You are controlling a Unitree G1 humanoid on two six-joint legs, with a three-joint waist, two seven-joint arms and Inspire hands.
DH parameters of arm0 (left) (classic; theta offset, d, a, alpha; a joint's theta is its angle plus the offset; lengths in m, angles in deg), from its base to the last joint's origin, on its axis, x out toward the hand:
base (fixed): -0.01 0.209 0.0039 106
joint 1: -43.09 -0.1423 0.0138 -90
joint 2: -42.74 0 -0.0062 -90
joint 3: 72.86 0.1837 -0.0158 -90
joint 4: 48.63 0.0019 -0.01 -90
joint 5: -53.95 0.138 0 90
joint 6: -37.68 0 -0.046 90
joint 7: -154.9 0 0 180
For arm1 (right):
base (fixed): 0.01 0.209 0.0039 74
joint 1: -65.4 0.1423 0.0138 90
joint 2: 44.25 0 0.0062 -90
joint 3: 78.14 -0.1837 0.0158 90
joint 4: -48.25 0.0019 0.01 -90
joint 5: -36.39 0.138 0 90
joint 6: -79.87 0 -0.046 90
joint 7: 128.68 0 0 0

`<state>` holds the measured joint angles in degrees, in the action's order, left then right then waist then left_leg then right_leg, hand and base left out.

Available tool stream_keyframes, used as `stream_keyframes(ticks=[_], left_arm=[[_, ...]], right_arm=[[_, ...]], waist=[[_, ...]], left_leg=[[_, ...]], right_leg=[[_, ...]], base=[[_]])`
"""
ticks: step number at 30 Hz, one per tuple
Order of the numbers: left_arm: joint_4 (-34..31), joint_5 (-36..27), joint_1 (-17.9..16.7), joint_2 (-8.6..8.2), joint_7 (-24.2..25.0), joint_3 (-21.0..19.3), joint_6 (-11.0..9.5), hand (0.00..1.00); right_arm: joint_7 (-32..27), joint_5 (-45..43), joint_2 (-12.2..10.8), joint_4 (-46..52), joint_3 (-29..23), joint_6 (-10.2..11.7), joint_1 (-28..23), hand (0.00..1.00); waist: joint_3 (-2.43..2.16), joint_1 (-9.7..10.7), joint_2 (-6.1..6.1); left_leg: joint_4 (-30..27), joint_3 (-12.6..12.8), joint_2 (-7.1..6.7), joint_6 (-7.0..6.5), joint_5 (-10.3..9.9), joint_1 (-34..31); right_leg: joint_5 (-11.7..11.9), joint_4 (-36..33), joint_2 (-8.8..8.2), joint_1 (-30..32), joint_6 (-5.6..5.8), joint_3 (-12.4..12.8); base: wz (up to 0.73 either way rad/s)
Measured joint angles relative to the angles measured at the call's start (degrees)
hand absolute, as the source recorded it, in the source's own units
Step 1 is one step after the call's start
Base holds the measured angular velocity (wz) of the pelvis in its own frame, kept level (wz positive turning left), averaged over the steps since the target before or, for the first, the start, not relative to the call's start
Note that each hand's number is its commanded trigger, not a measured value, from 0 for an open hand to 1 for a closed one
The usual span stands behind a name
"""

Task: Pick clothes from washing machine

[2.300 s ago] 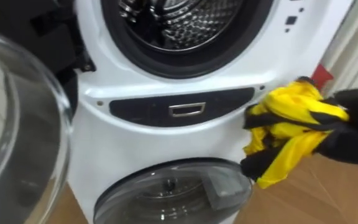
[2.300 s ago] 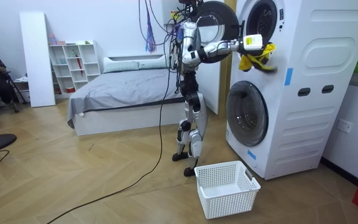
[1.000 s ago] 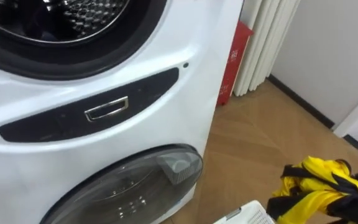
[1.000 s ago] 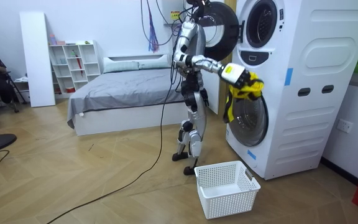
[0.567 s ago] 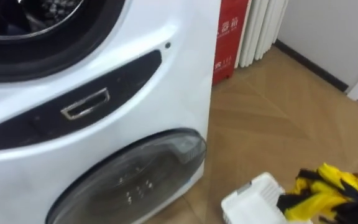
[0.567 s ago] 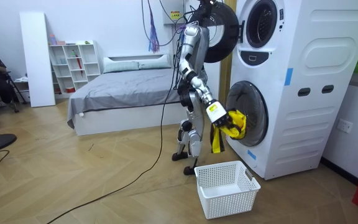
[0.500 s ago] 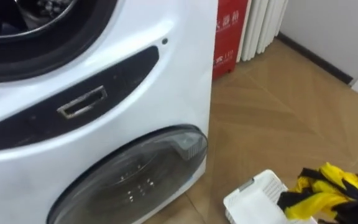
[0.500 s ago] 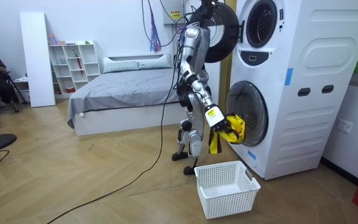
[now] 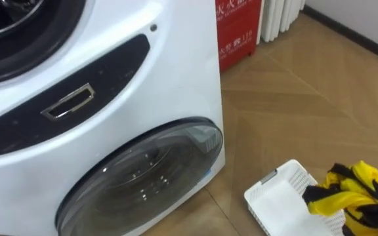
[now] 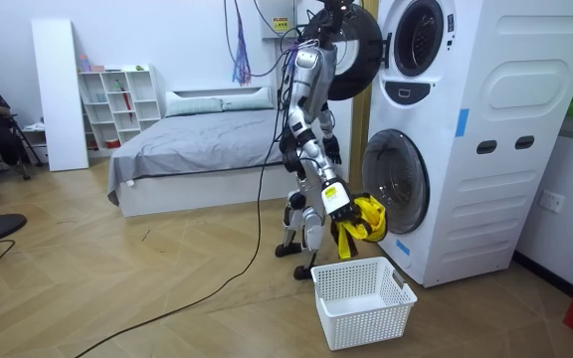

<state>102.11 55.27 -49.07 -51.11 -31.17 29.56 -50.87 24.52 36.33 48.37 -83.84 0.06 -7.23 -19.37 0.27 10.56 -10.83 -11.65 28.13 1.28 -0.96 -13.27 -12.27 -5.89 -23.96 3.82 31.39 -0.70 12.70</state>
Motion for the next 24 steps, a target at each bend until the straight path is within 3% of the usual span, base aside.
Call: stream_keyframes(ticks=[5,6,7,8,24], left_arm=[[-0.11,0.00,0.45,-0.01,-0.02,2.08,-0.52,0.00],[-0.10,-0.04,0.45,-0.02,-0.02,2.58,-0.56,0.00],[-0.12,-0.11,0.45,-0.02,-0.02,2.95,-0.58,0.00],[-0.11,-0.53,0.42,-0.02,-0.01,3.50,-0.59,0.00],[-0.15,-0.72,0.15,0.00,0.27,3.56,-1.30,0.00]], right_arm=[[-0.46,0.82,0.14,-1.67,1.37,0.66,0.66,1.00],[-0.69,0.93,0.36,-2.22,1.54,0.97,1.05,0.87],[-0.76,1.02,0.50,-2.24,1.55,0.97,1.18,0.08],[-0.86,1.05,0.75,-2.26,1.54,0.97,1.55,0.00],[-1.83,0.95,1.58,-4.27,1.51,2.29,3.67,0.00]], waist=[[0.09,0.00,-0.05],[0.24,-0.01,-0.32],[0.37,-0.03,-0.50],[0.44,-0.07,-0.79],[0.40,-1.53,-1.02]], left_leg=[[0.33,-0.11,-0.66,-0.28,0.43,-0.18],[0.36,-0.16,-0.83,-0.34,0.47,-0.22],[0.37,-0.19,-0.92,-0.39,0.50,-0.25],[0.37,-0.18,-1.13,-0.52,0.57,-0.49],[0.33,-0.80,-1.45,-0.78,0.82,-1.63]], right_leg=[[-0.34,-0.58,-0.54,0.75,0.20,-0.01],[-0.45,-0.76,-0.72,0.85,0.25,-0.05],[-0.46,-0.80,-0.78,0.90,0.28,-0.07],[-0.56,-0.98,-0.79,1.20,0.43,-0.01],[-1.04,-1.96,-1.69,2.36,0.46,-0.88]], base=[[0.03],[0.06],[0.04],[0.00],[0.03]])
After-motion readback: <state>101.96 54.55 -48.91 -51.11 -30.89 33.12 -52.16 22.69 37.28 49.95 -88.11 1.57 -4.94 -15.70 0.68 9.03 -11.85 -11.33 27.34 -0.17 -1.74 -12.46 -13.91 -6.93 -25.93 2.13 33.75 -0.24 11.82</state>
